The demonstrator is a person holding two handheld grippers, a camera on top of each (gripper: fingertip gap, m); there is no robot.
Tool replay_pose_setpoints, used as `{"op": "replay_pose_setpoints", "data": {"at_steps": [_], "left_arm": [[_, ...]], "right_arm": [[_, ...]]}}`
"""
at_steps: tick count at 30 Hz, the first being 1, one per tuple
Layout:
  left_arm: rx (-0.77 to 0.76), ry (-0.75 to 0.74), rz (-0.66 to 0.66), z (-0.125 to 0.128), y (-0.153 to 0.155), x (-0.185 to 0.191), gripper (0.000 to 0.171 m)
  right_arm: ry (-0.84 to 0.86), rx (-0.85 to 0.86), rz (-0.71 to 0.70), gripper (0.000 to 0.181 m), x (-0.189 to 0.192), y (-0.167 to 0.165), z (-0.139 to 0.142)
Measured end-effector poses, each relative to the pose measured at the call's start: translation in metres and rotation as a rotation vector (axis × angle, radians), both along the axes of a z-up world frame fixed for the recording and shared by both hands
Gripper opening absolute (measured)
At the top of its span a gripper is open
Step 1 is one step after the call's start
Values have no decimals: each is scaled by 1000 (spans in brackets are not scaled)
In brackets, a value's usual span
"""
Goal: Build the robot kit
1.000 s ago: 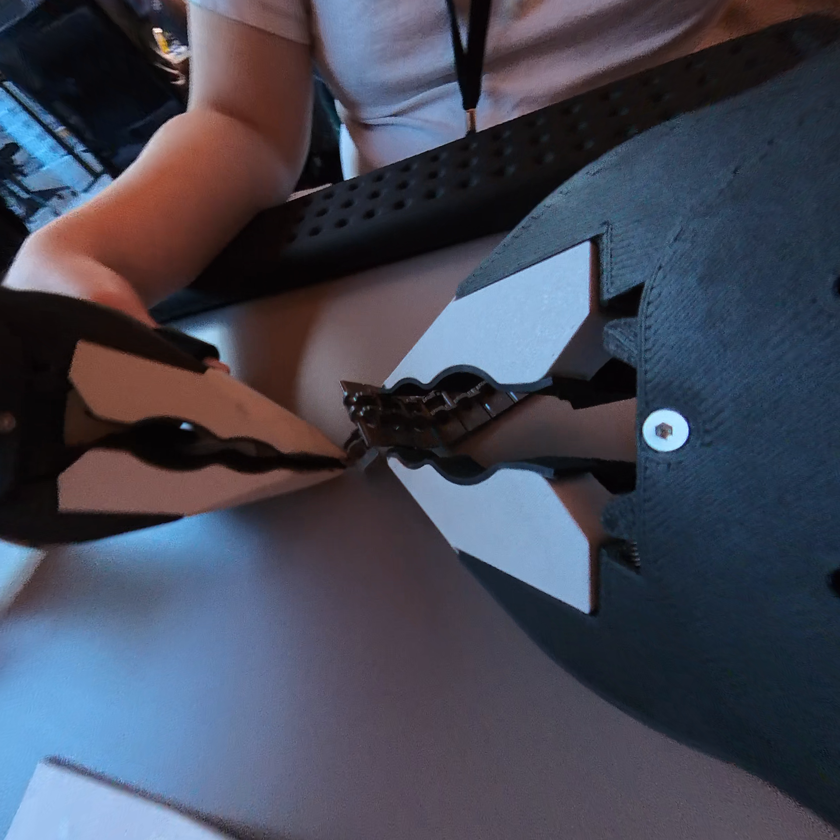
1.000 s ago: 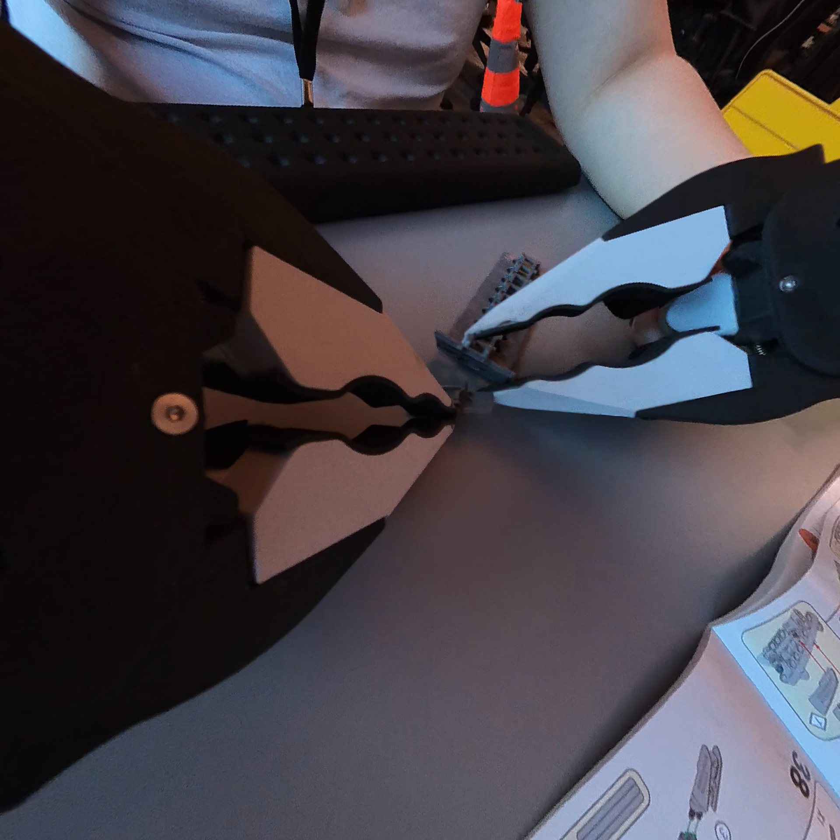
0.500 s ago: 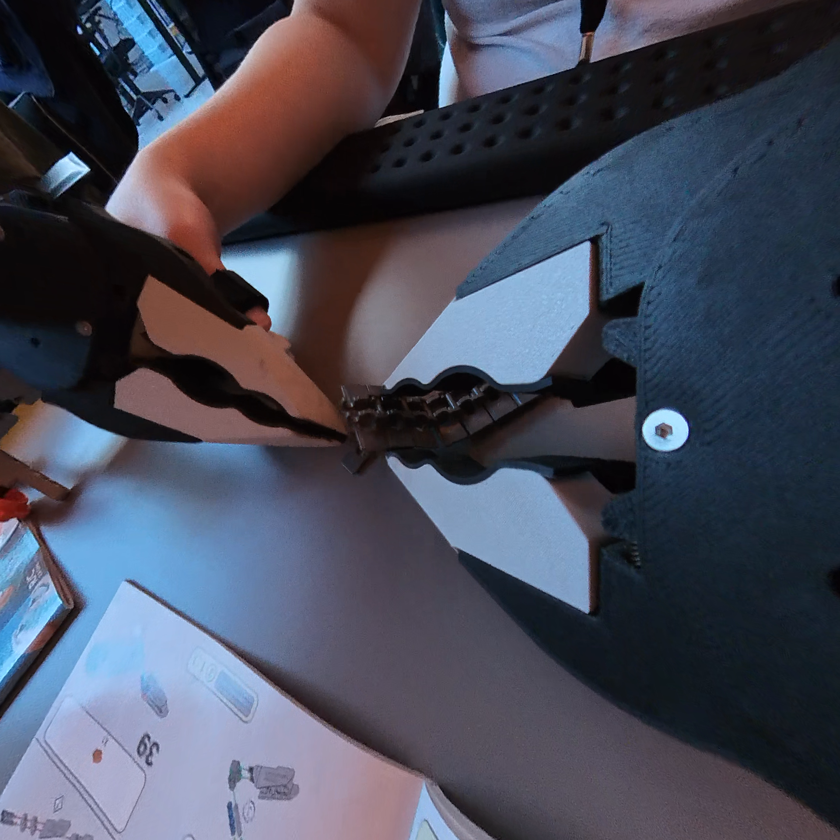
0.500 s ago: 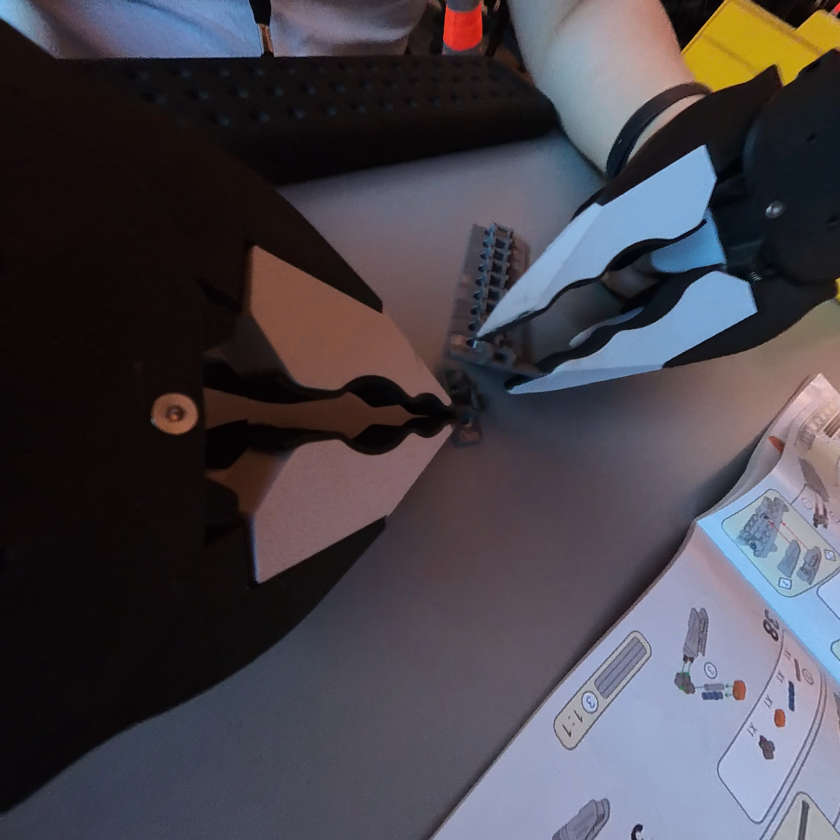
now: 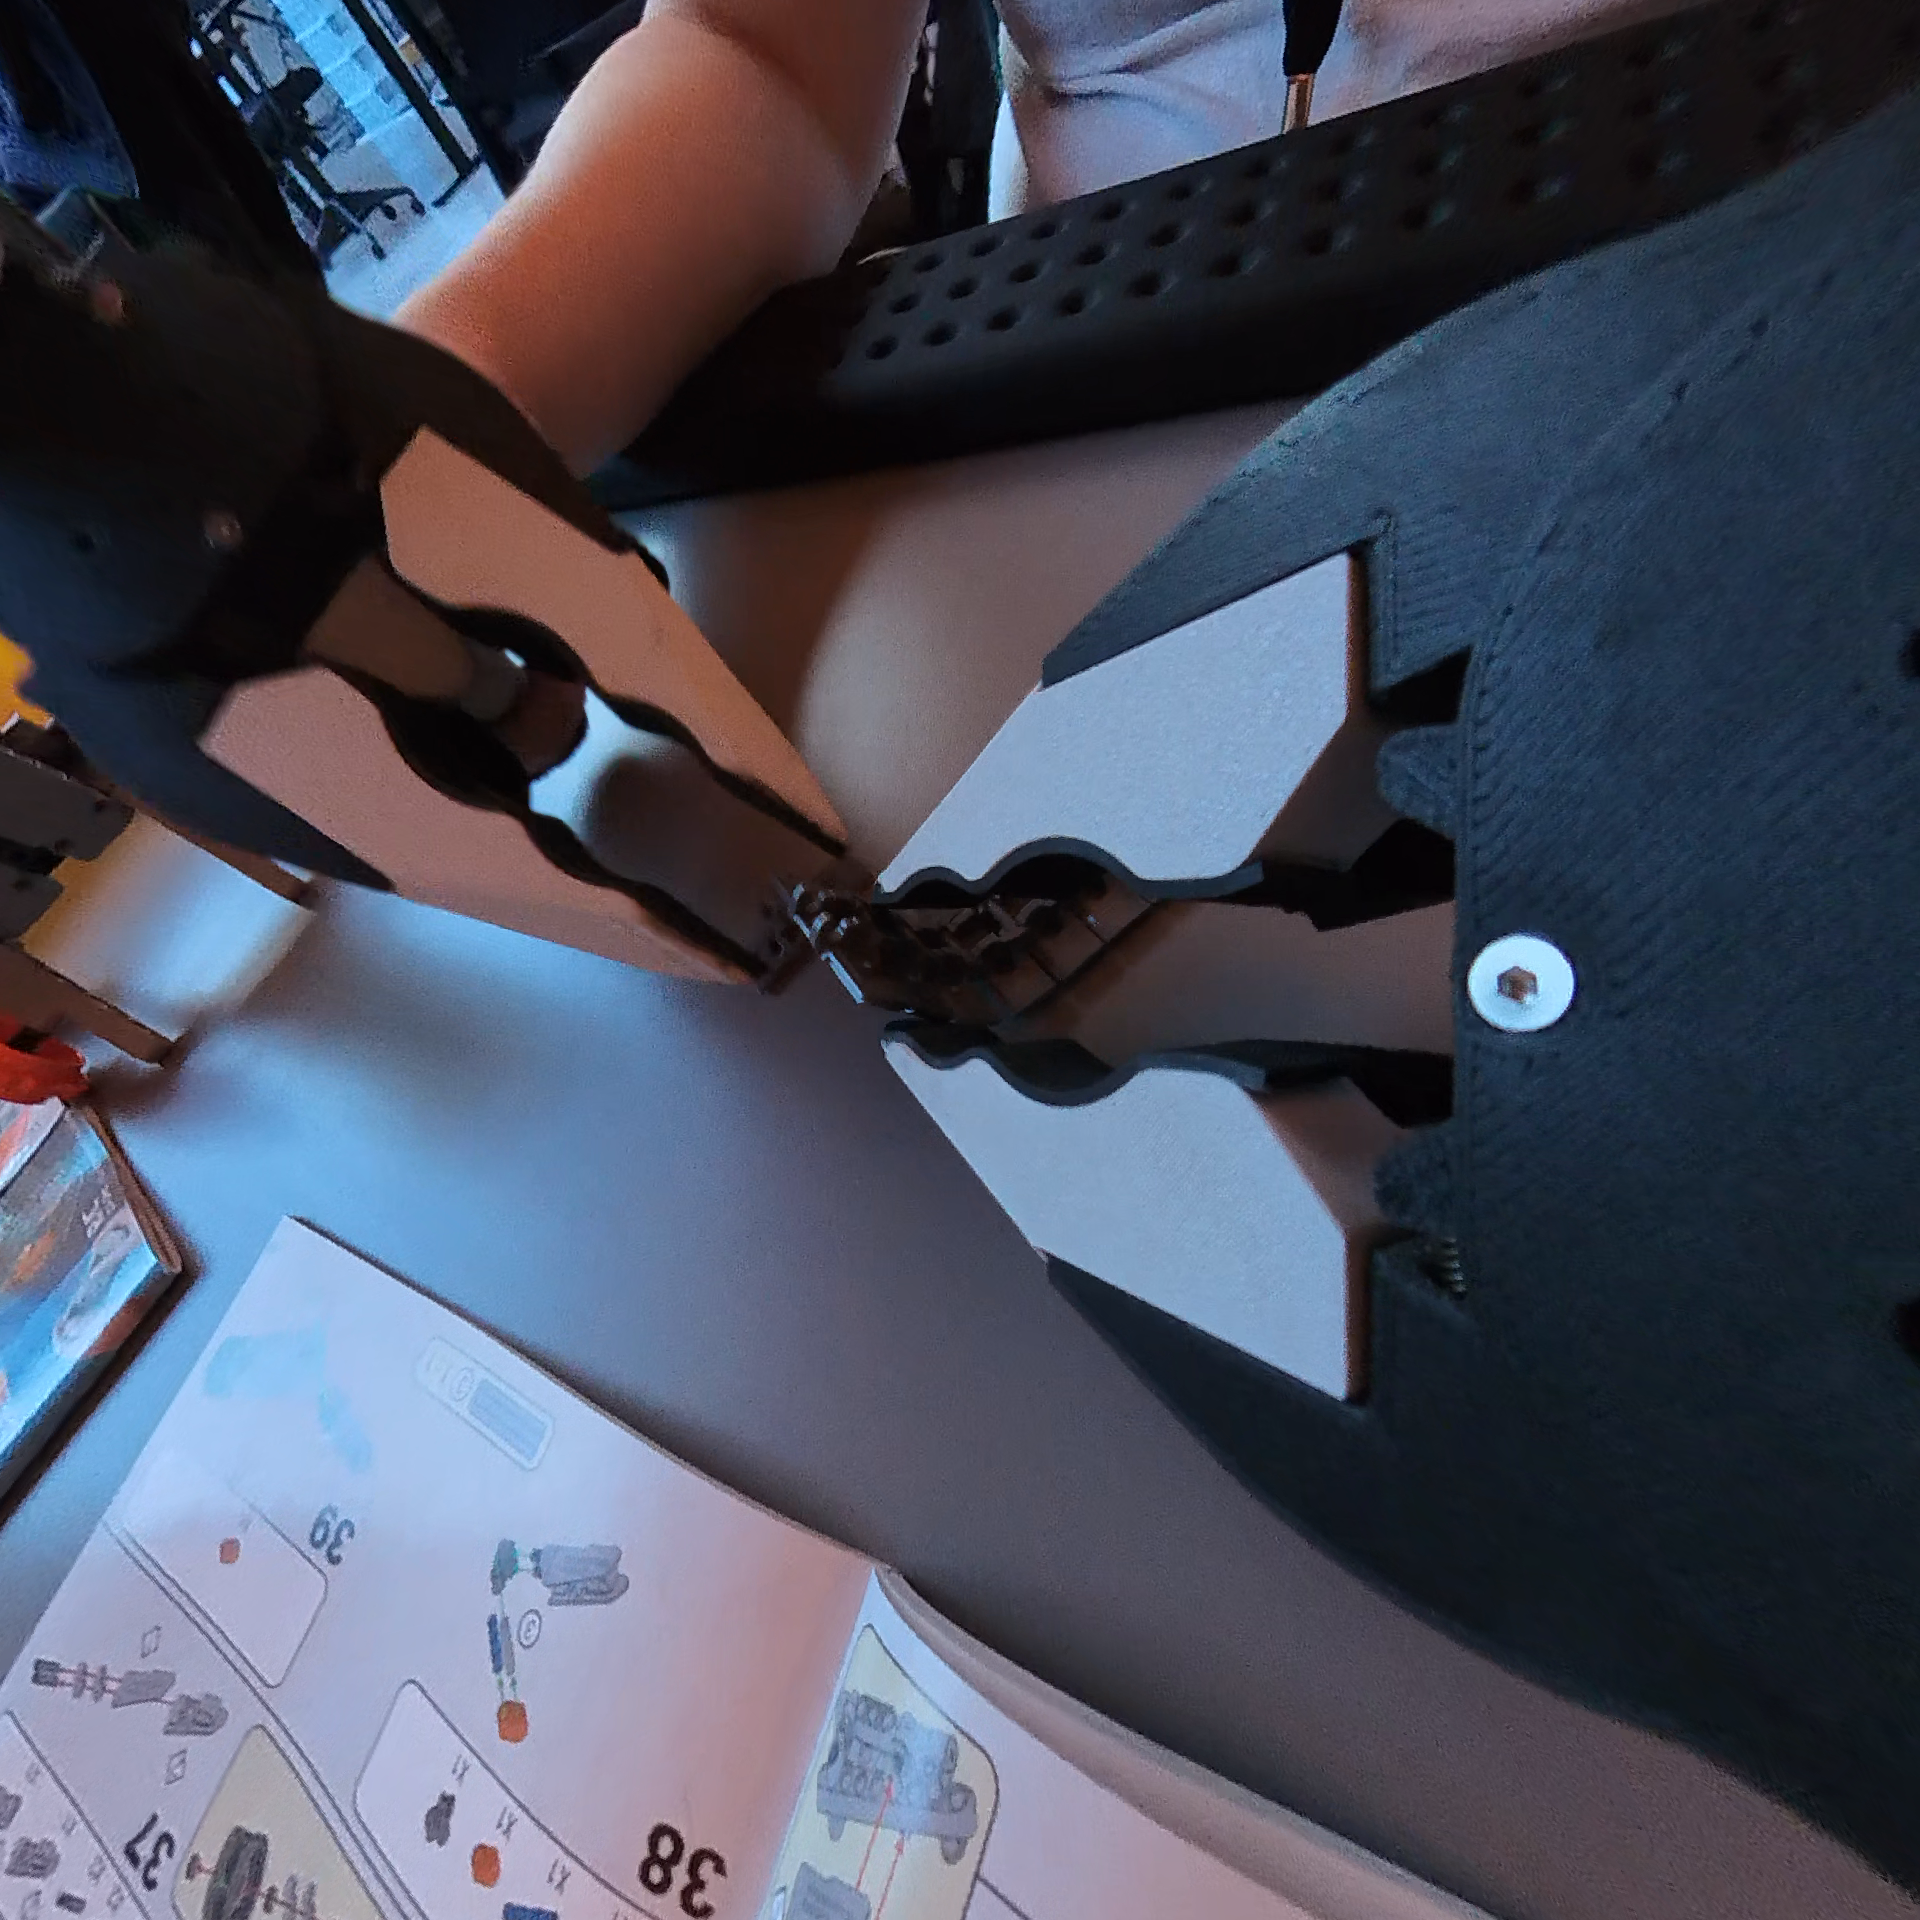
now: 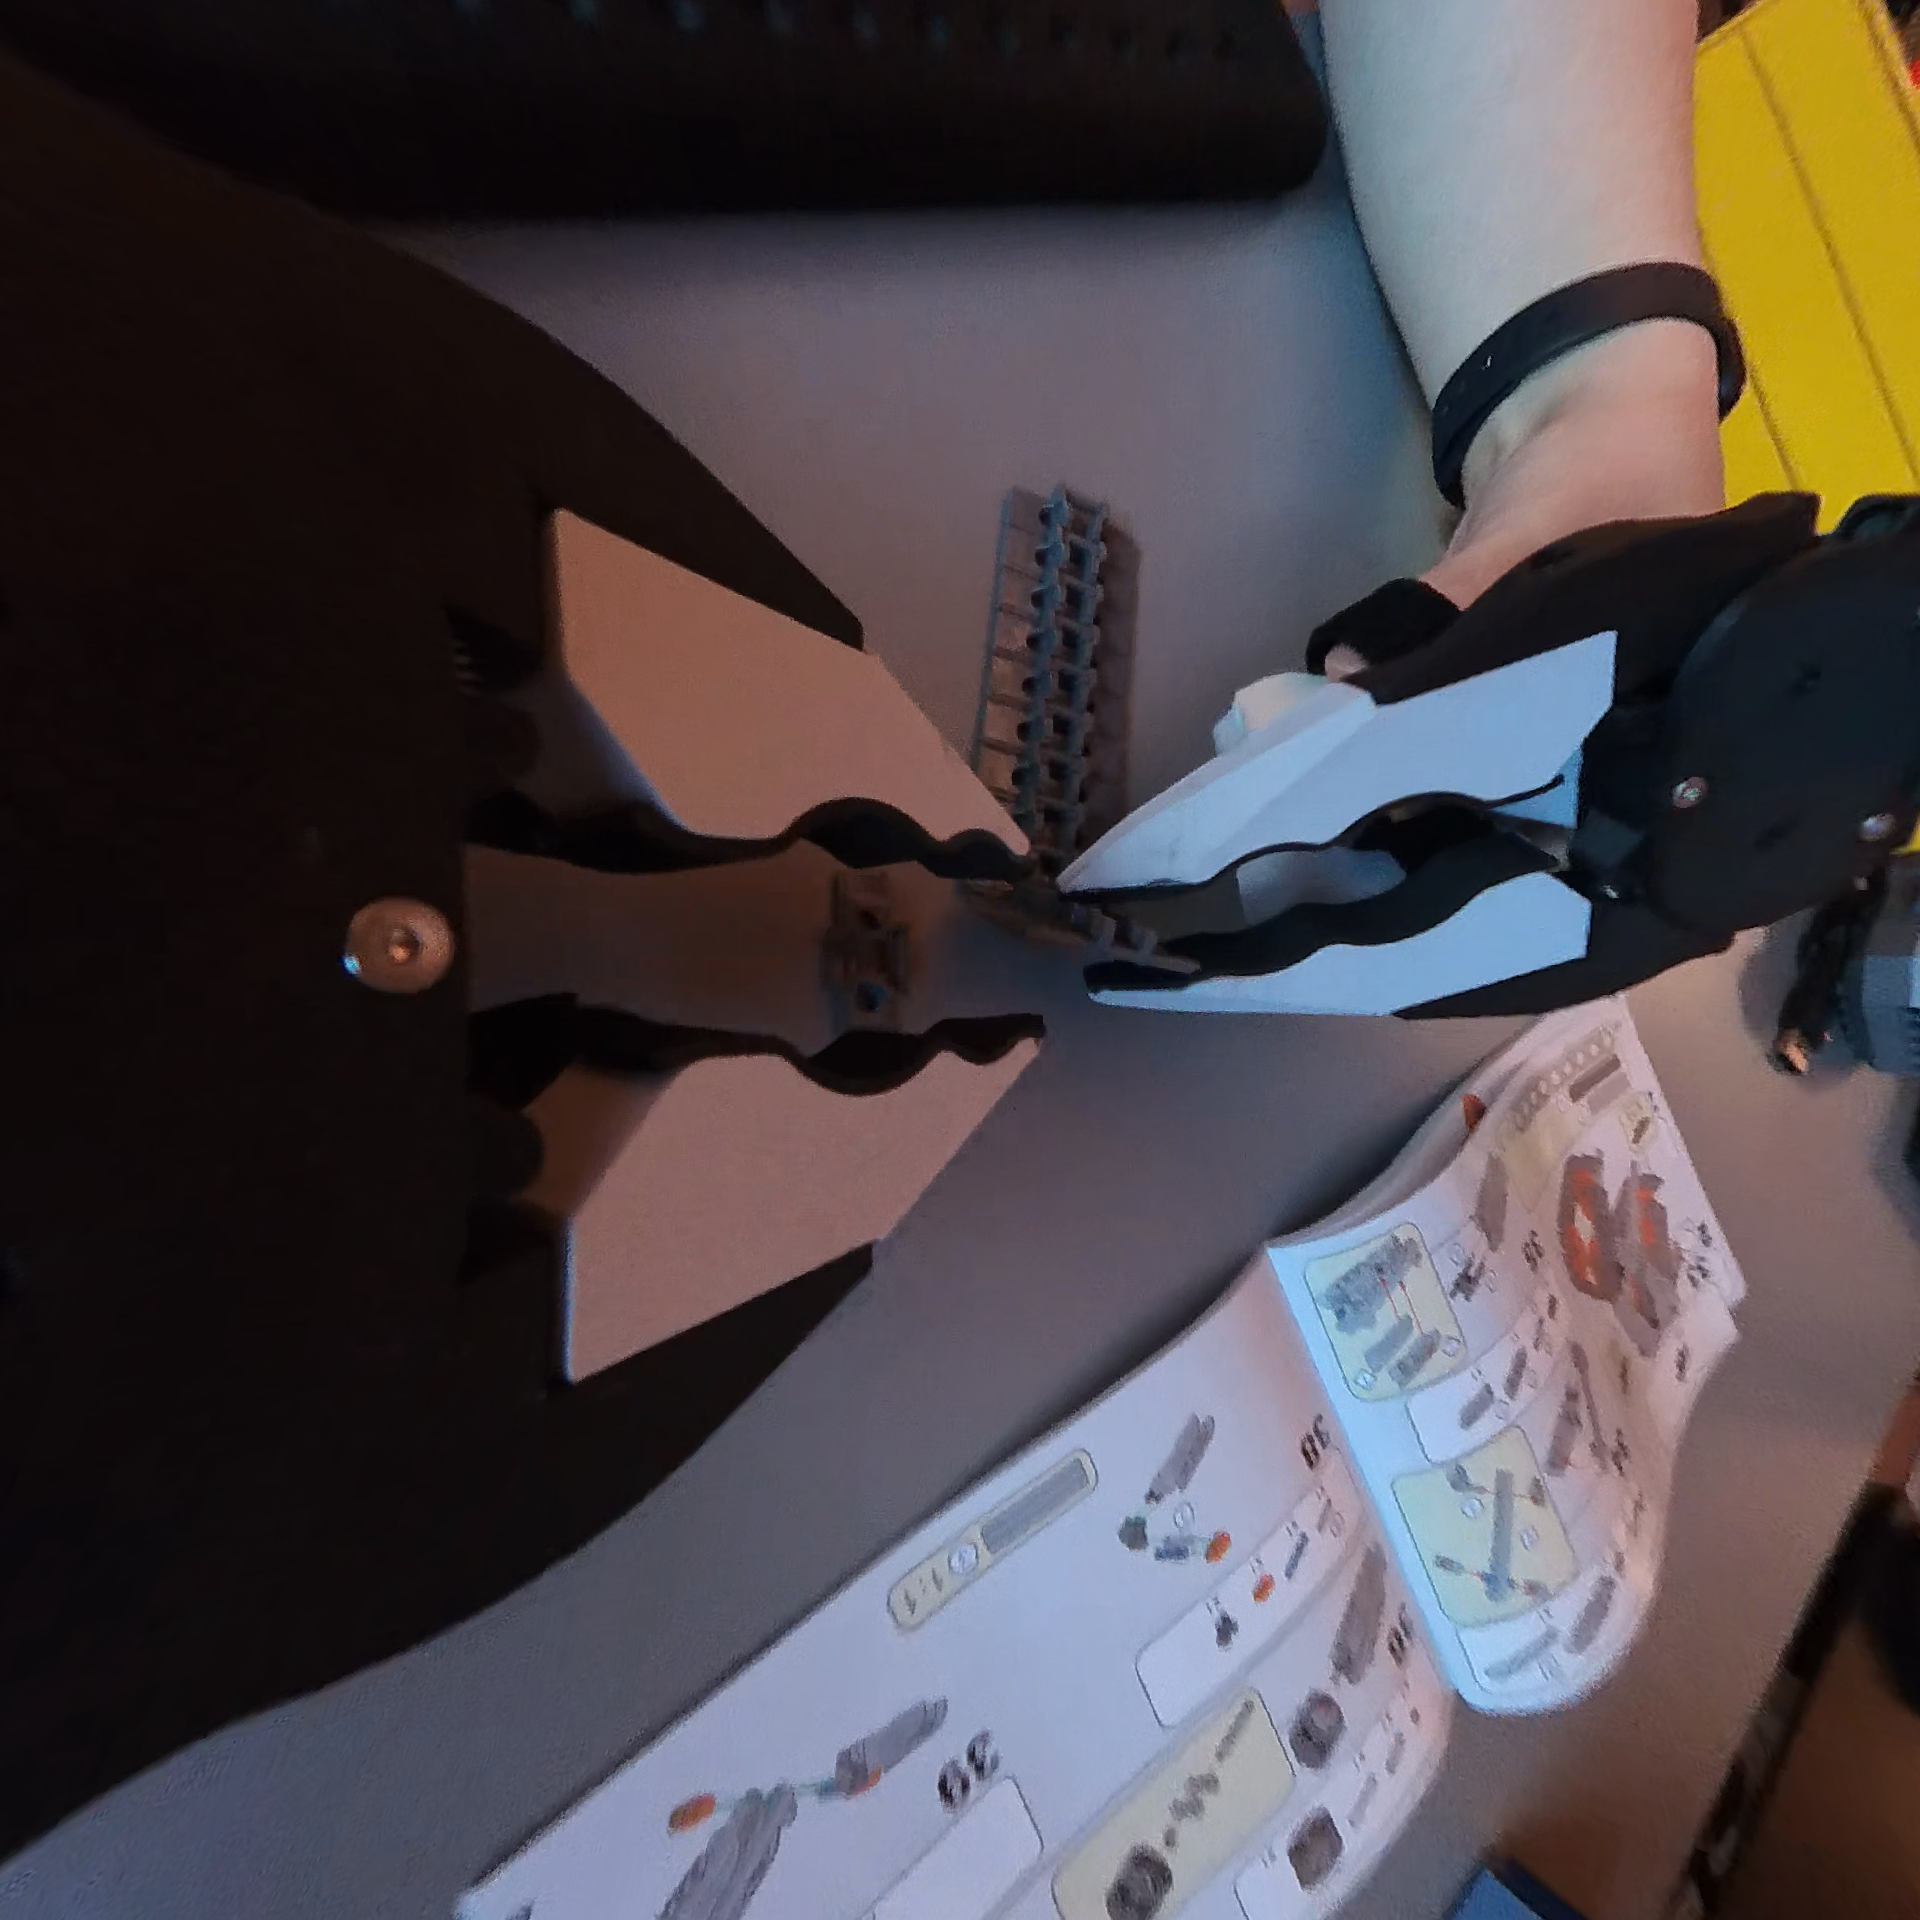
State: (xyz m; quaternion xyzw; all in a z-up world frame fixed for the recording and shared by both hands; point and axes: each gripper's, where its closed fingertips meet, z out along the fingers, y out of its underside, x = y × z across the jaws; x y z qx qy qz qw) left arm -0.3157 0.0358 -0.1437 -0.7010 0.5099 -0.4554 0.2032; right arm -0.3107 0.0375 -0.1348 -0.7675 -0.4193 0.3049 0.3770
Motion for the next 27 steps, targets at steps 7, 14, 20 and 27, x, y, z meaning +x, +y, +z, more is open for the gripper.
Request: {"op": "replay_pose_setpoints", "data": {"at_steps": [7,14,20,27], "left_arm": [[-5,-72,-137,10,-22,2,30],[17,-84,-176,11,-29,2,14],[30,-12,-169,0,-28,4,7],[19,7,-159,-3,-25,0,6]], "right_arm": [[-1,-52,137,1,-4,-19,-4],[40,-46,153,1,-6,-23,1],[2,-67,152,8,-3,-23,-6],[42,-40,-101,10,34,-6,13]]}}
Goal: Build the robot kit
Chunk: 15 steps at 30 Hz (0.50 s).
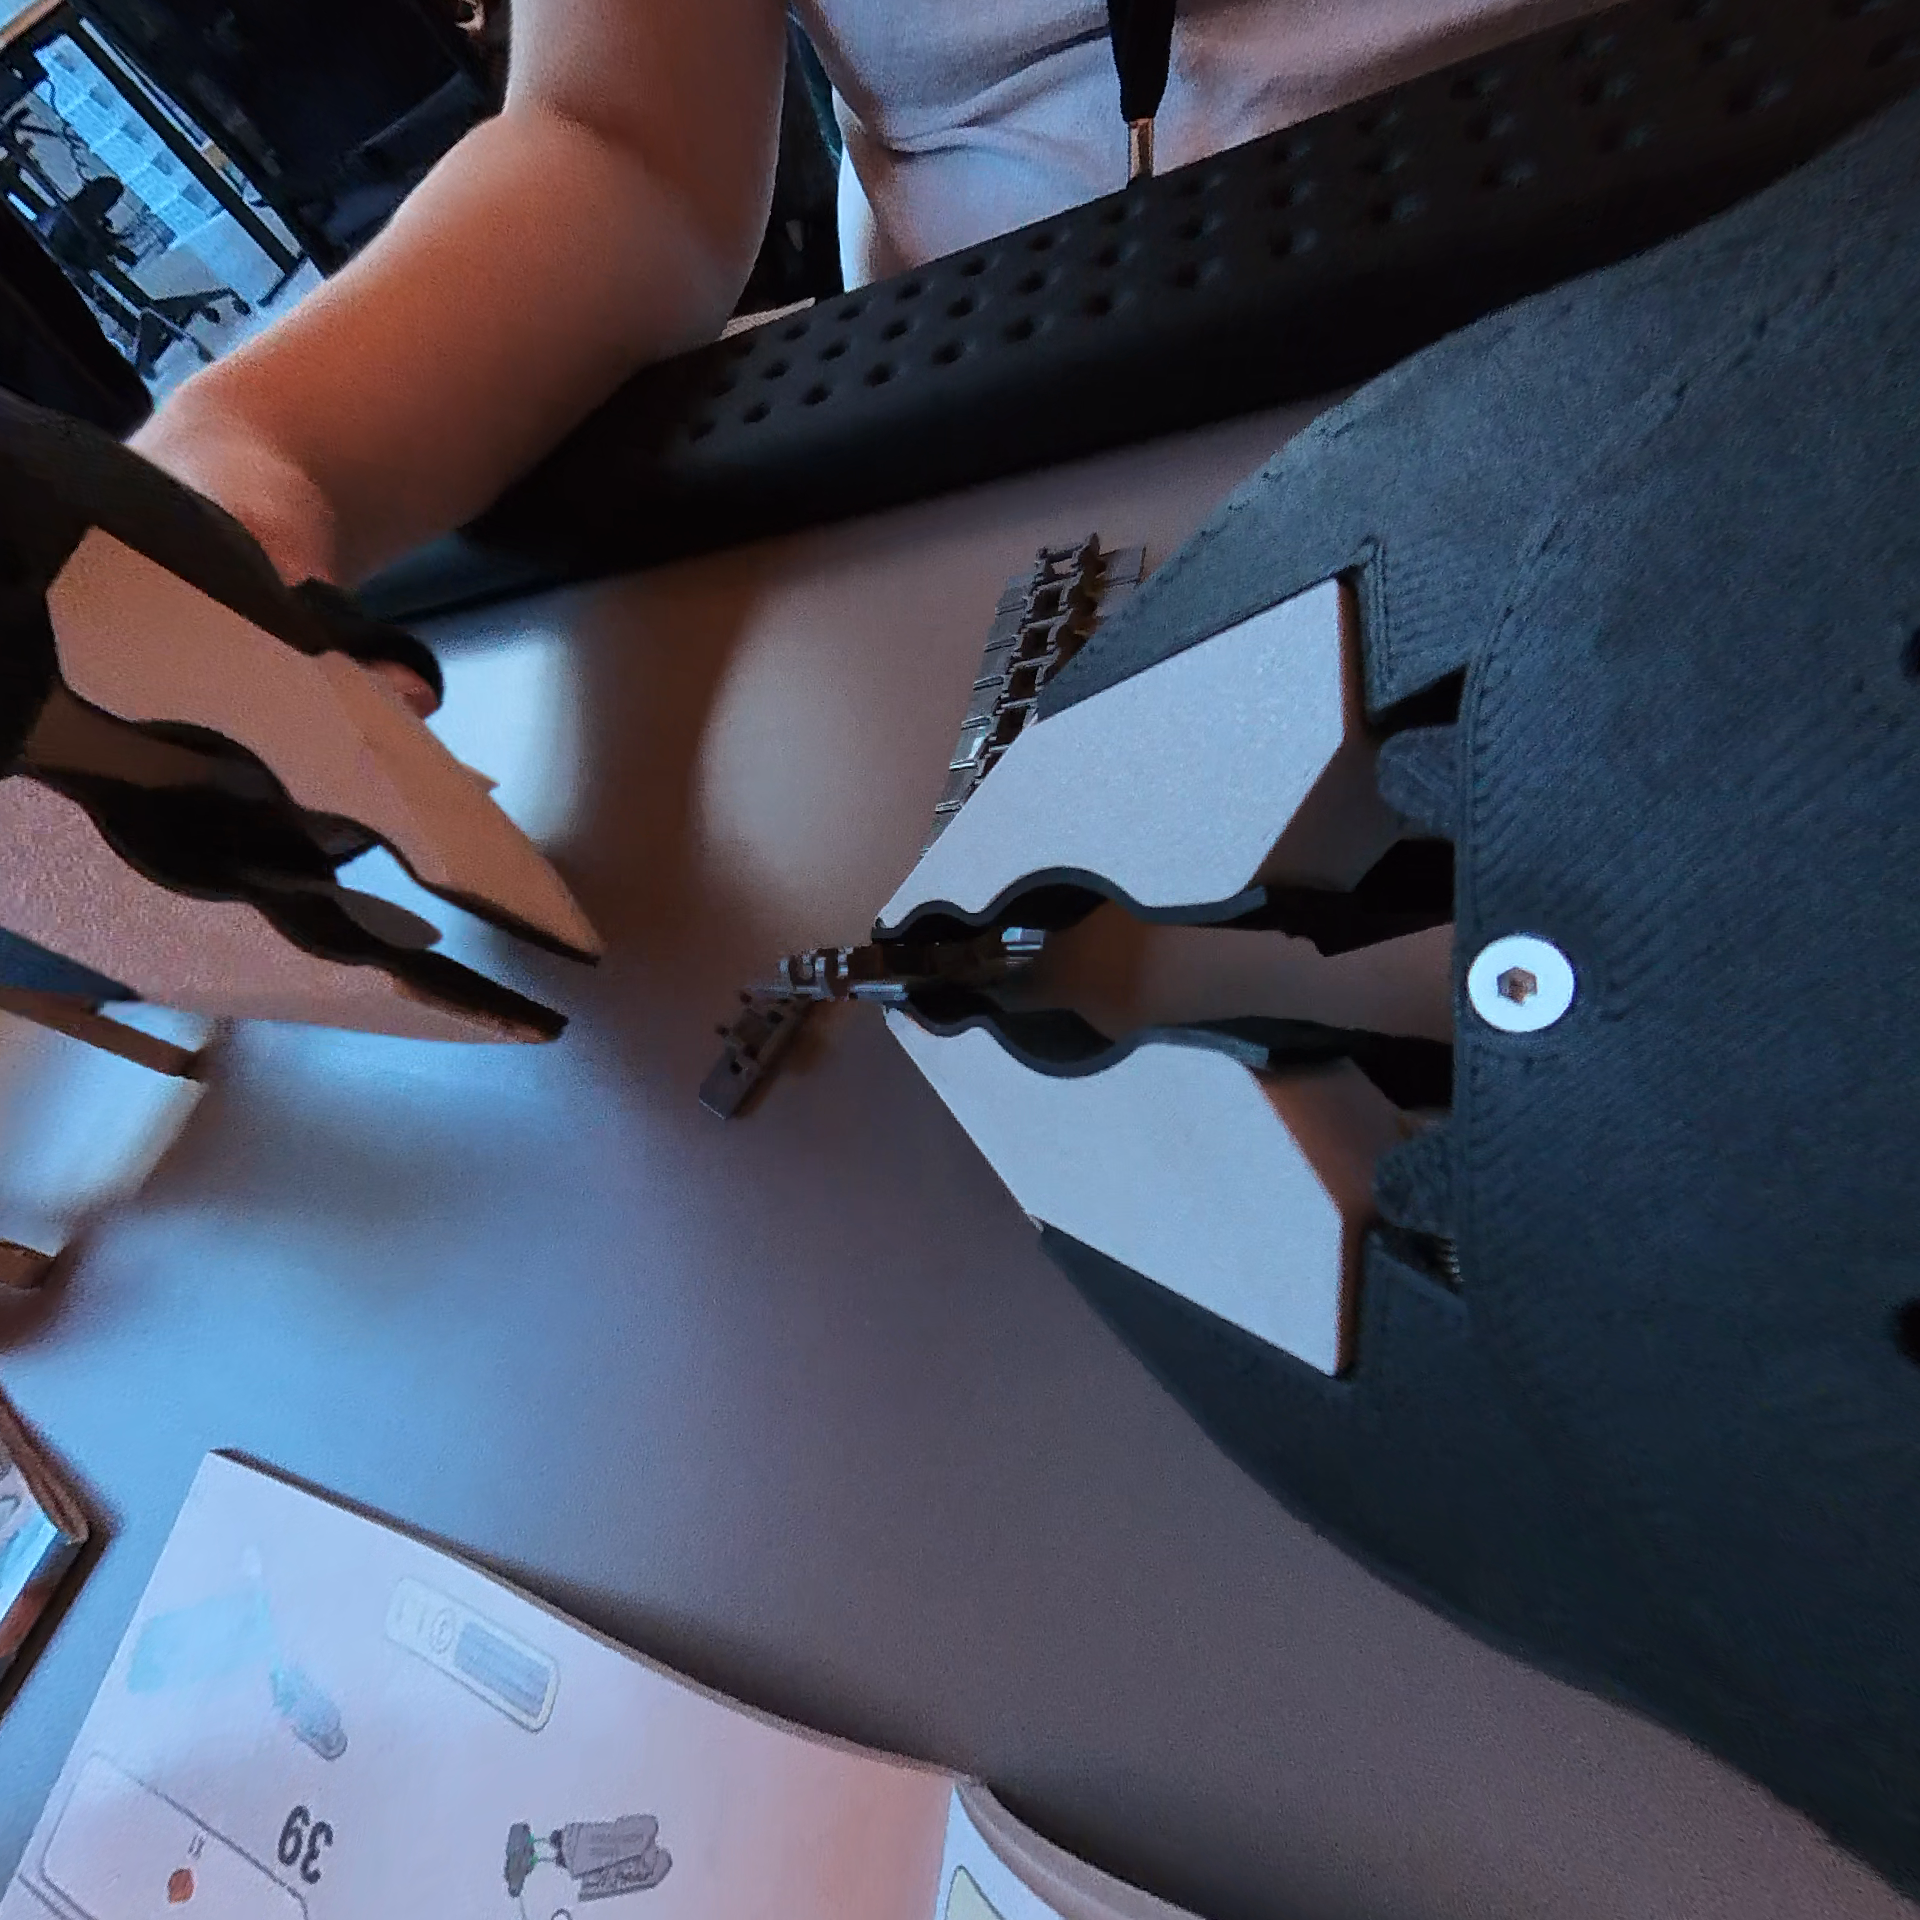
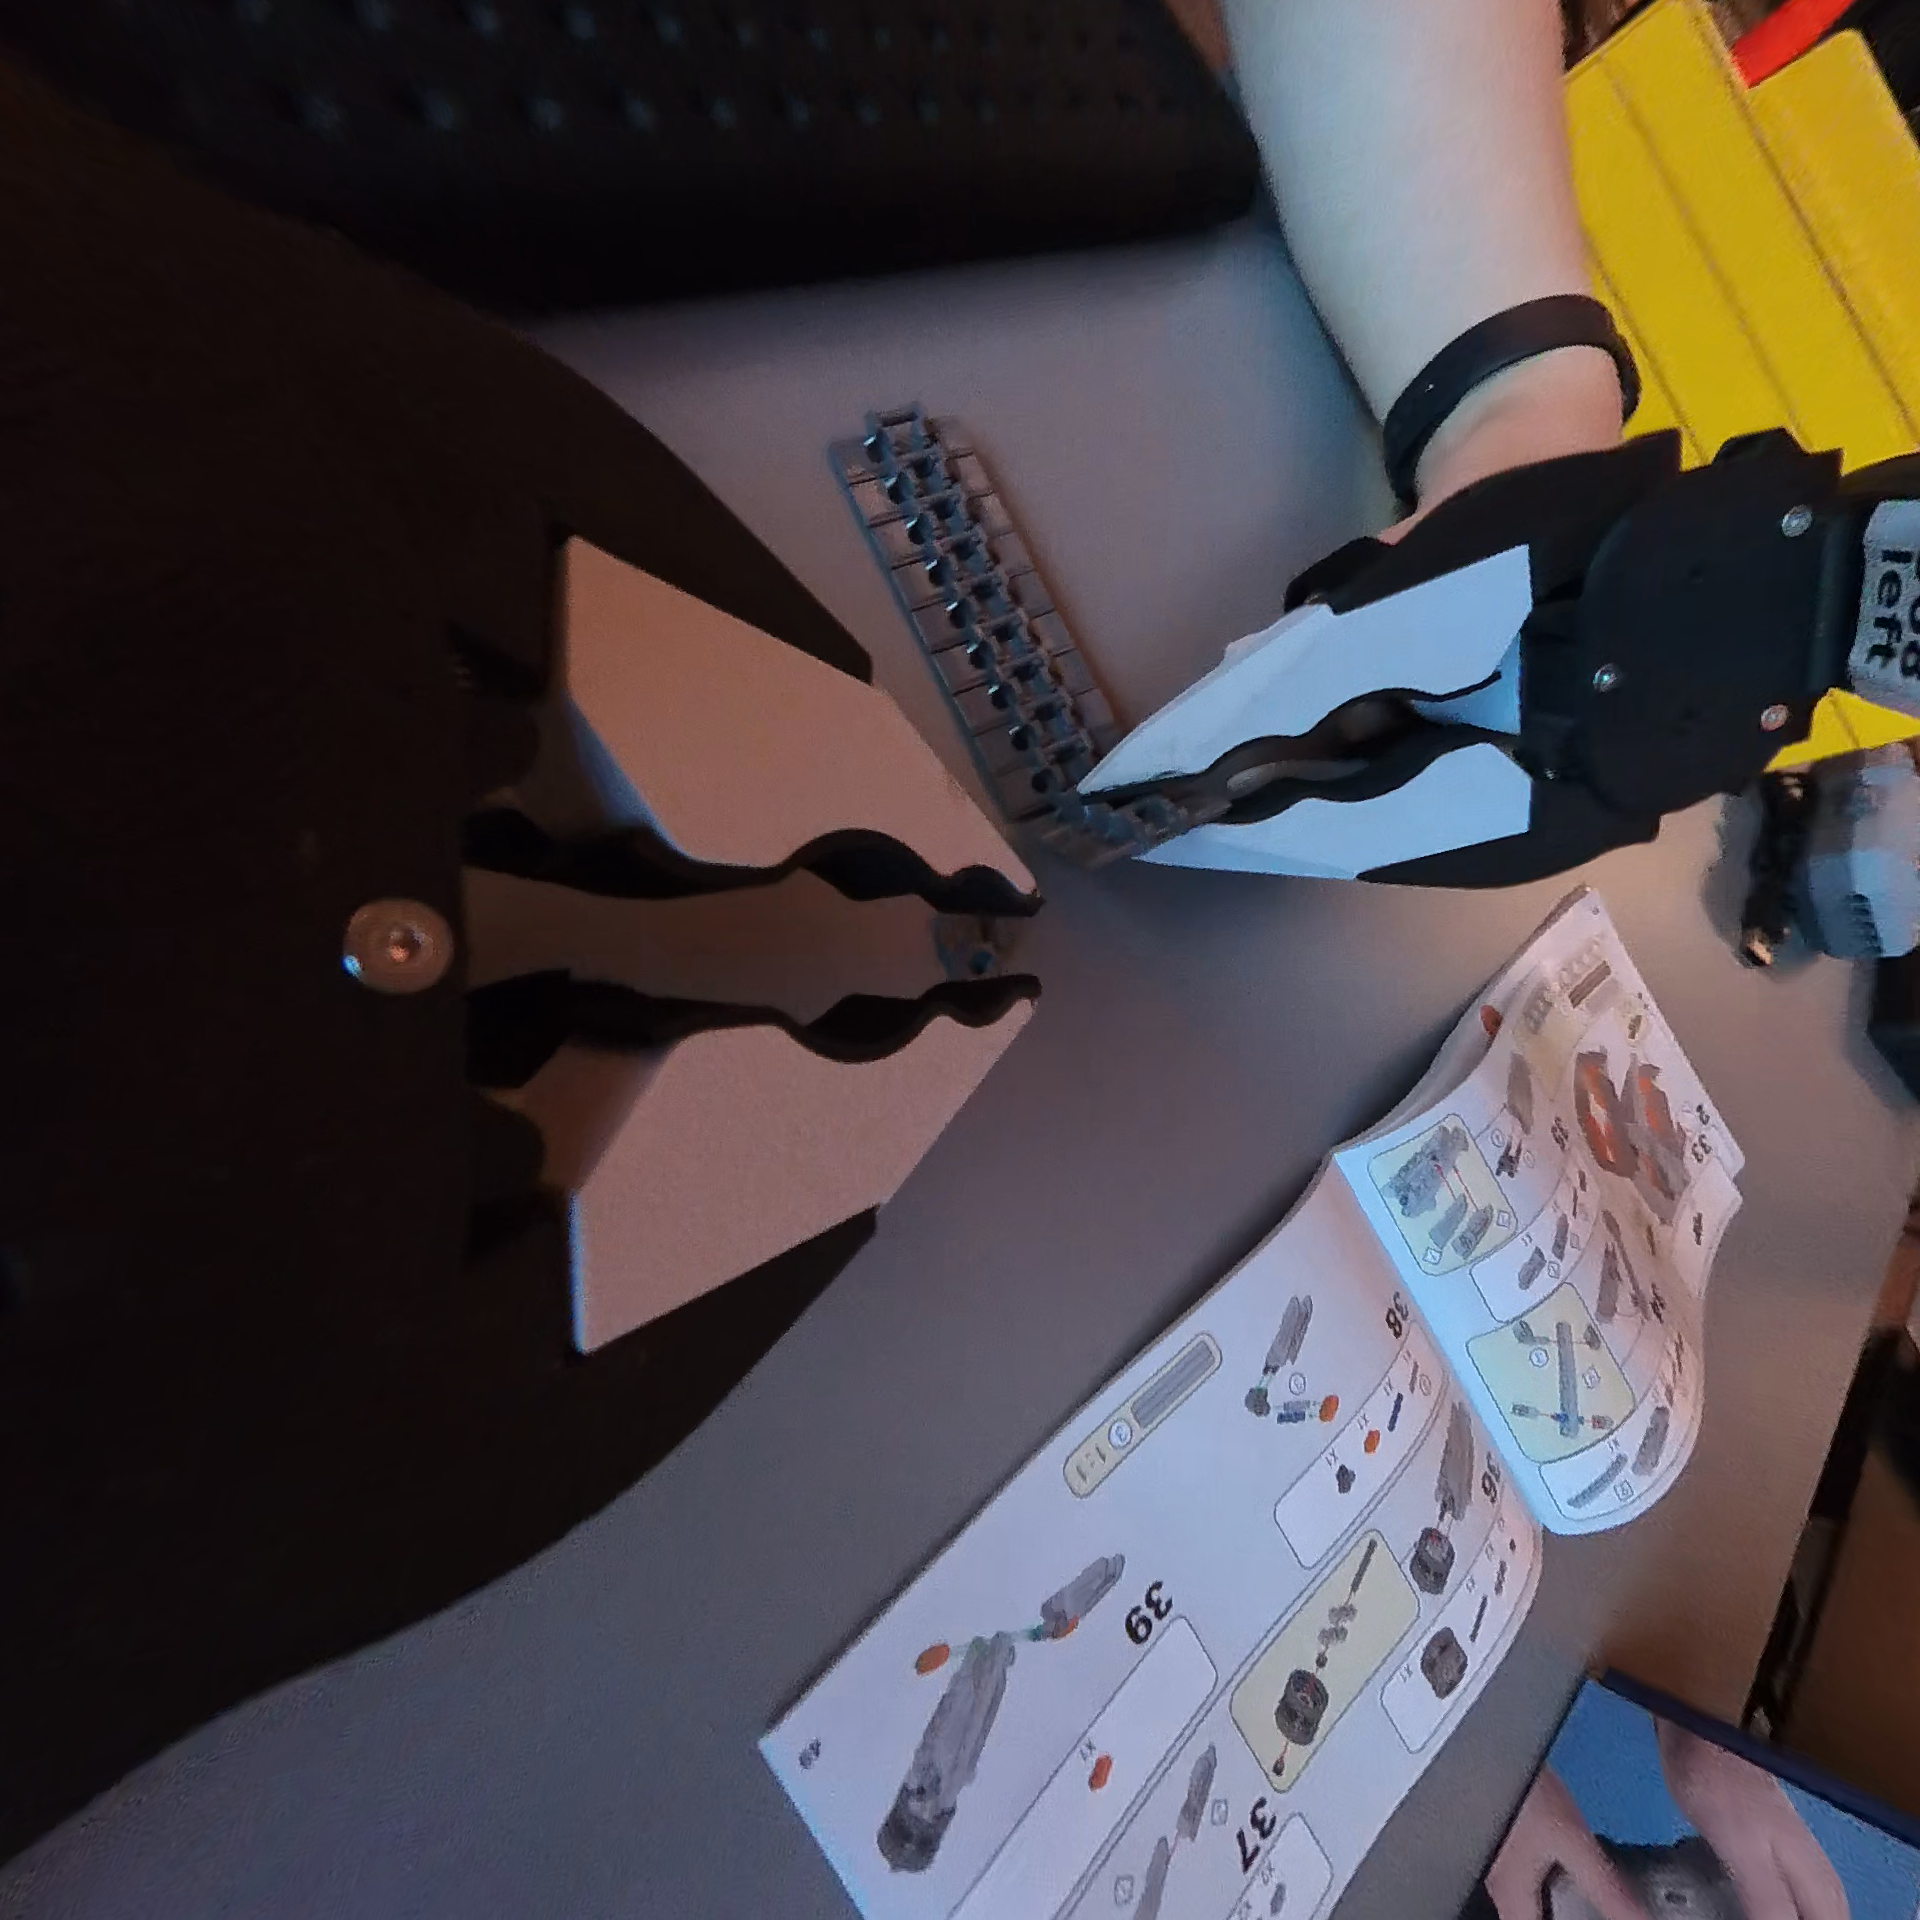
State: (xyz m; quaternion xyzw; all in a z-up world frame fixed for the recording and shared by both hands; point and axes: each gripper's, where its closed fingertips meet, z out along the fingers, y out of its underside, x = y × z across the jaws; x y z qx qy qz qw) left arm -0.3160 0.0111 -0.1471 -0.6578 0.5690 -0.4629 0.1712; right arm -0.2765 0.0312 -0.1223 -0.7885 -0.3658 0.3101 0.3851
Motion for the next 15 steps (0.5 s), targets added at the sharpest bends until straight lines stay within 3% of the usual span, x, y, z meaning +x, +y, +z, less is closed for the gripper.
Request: {"op": "replay_pose_setpoints", "data": {"at_steps": [10,15], "left_arm": [[-117,-25,4,5,3,-4,6],[-267,-73,28,14,6,-3,6]], "right_arm": [[-156,8,16,30,-14,-8,-32],[-248,91,52,18,-14,-8,-38]]}}
